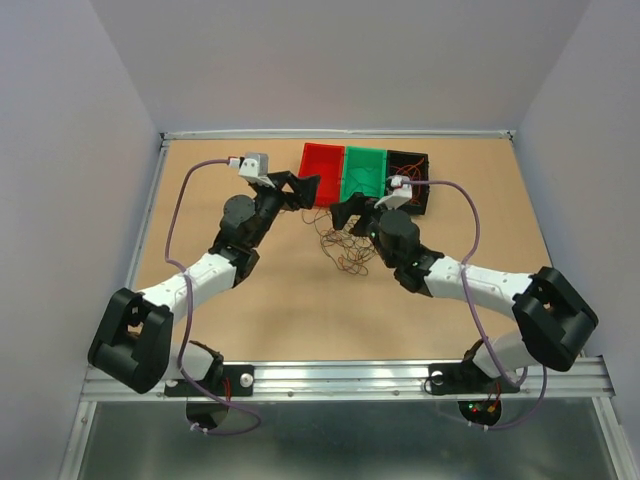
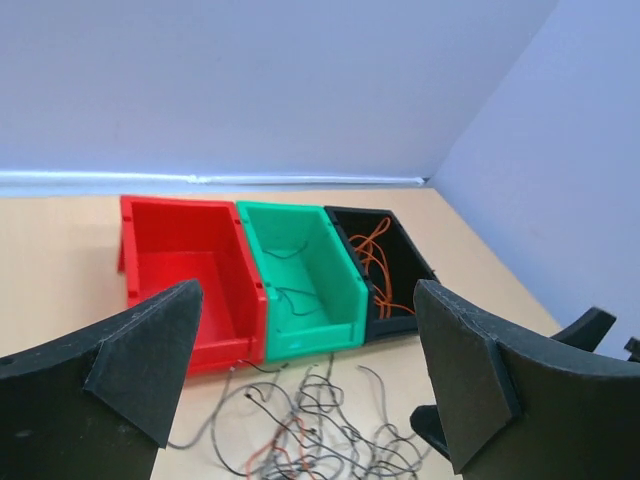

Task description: Untangle the cables

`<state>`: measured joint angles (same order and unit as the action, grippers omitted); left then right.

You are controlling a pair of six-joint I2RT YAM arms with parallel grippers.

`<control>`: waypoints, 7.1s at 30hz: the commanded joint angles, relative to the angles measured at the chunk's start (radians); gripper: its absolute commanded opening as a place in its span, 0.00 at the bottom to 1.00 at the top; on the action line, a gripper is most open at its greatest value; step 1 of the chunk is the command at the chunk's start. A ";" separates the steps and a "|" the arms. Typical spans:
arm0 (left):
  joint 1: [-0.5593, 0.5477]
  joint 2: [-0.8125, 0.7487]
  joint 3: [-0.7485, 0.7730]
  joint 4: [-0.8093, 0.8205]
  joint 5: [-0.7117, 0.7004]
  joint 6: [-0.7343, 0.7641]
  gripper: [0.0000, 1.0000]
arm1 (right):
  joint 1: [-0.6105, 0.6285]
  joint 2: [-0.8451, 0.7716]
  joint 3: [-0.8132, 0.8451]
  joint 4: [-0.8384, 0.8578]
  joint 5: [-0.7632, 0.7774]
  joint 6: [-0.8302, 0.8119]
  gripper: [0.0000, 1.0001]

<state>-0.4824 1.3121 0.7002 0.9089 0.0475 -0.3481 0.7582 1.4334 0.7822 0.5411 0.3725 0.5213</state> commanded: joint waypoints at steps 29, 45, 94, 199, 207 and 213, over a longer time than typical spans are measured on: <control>-0.081 0.122 0.183 -0.157 0.150 -0.032 0.79 | 0.271 0.134 -0.032 0.419 0.566 0.218 1.00; -0.107 0.184 0.393 -0.228 0.256 -0.071 0.77 | 0.273 -0.019 -0.014 0.396 0.626 0.100 1.00; 0.022 -0.004 0.131 -0.421 0.466 0.759 0.99 | -0.195 -0.259 0.177 -0.789 -0.363 -1.027 1.00; 0.080 0.092 0.083 0.059 0.435 0.430 0.99 | -0.395 -0.307 0.248 -0.044 -0.650 -0.399 0.01; 0.016 -0.014 0.013 0.085 0.362 0.371 0.99 | -0.427 -0.360 0.106 0.108 -0.814 -0.129 0.00; -0.001 0.044 -0.008 0.150 0.379 0.386 0.98 | -0.465 -0.390 0.092 0.109 -0.828 -0.115 0.01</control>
<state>-0.4725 1.3376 0.6949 0.9565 0.4221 0.0483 0.3157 1.0832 0.8837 0.5621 -0.4244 0.3489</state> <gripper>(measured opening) 0.985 0.021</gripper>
